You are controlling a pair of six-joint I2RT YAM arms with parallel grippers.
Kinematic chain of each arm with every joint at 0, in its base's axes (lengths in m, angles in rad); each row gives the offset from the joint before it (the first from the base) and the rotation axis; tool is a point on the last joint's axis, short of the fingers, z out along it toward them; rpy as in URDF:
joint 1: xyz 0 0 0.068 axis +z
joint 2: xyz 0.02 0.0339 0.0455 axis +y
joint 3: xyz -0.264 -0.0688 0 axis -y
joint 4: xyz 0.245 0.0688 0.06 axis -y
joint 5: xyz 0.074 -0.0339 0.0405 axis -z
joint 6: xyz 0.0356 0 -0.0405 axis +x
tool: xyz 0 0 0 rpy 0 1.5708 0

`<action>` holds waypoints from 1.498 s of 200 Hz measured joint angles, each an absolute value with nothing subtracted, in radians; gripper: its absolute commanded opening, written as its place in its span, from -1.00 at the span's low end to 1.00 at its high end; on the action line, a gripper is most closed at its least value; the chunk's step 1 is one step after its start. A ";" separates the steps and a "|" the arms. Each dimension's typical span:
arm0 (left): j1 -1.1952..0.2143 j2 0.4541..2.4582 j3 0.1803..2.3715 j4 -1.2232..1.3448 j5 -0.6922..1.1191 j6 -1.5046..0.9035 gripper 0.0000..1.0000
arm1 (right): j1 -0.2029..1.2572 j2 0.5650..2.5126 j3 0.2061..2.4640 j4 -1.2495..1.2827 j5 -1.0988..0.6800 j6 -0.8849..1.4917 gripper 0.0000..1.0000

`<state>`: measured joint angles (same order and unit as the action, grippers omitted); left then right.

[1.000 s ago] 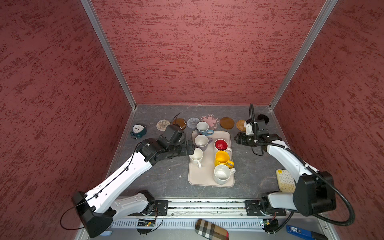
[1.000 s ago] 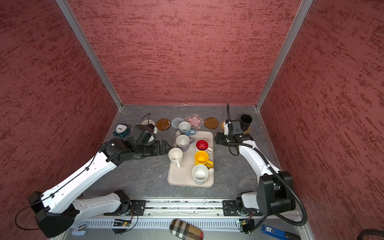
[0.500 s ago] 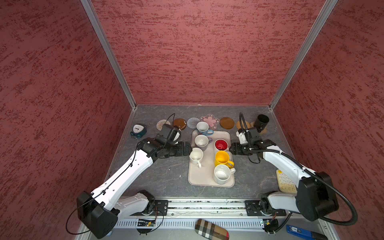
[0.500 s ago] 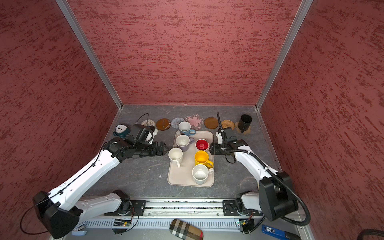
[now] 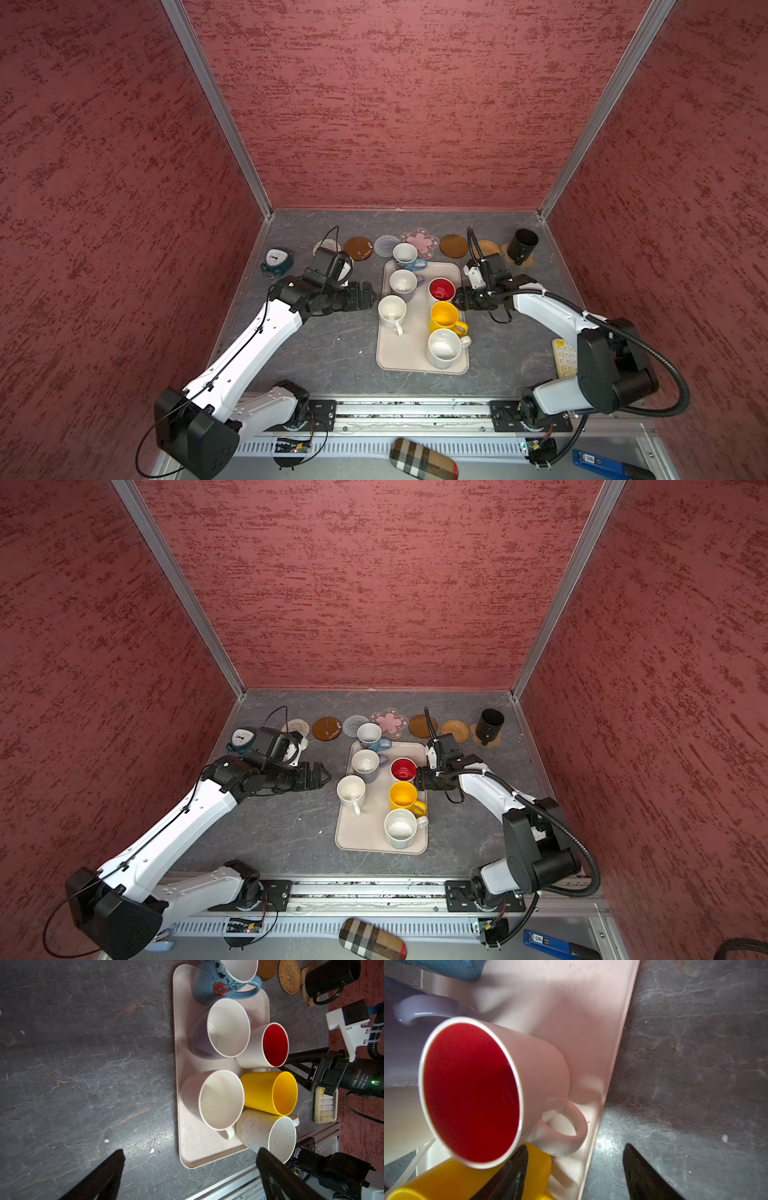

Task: Place cups on coasters
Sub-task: Pick up the cup from the tray.

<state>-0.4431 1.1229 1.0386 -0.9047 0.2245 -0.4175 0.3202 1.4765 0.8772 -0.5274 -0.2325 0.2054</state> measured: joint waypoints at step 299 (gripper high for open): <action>-0.373 1.119 0.975 -0.871 0.306 -0.395 0.99 | 0.384 1.641 0.992 -0.458 -0.244 -0.065 -0.19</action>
